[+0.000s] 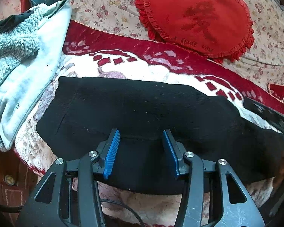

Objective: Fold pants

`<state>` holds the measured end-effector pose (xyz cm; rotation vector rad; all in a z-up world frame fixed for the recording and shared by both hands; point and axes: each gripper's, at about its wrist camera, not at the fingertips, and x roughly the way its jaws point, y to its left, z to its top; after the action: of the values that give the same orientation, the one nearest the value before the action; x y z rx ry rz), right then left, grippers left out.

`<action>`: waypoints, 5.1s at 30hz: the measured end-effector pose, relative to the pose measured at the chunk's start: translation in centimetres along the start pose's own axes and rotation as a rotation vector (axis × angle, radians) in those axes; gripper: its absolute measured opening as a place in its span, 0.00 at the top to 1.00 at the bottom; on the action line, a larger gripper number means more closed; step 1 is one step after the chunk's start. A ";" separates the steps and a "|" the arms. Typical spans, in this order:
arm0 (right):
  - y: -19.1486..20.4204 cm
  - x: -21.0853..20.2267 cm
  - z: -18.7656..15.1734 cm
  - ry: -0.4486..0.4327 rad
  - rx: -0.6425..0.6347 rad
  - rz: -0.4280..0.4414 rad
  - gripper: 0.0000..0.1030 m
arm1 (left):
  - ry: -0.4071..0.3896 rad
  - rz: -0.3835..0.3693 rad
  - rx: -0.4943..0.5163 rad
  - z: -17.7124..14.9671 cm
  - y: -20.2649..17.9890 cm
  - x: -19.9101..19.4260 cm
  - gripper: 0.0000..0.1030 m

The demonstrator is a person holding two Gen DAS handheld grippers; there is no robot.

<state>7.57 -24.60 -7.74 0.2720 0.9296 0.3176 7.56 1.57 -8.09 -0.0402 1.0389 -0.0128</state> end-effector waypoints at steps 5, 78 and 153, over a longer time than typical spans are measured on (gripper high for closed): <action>-0.3 -3.4 -2.7 -0.010 -0.029 -0.017 0.75 | -0.016 -0.017 0.002 -0.2 -0.7 -1.1 0.55; -15.6 -17.2 -11.7 -0.149 0.323 -0.018 0.86 | 0.102 -0.575 0.638 0.9 -36.4 -2.7 0.73; 4.1 -1.9 -4.3 0.094 -0.145 0.006 0.70 | -0.011 -0.117 0.051 -2.7 -3.1 -4.3 0.63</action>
<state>2.41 -21.16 -7.33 0.1282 0.9929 0.4041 3.01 -1.51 -5.61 -0.0542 1.0237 -0.1450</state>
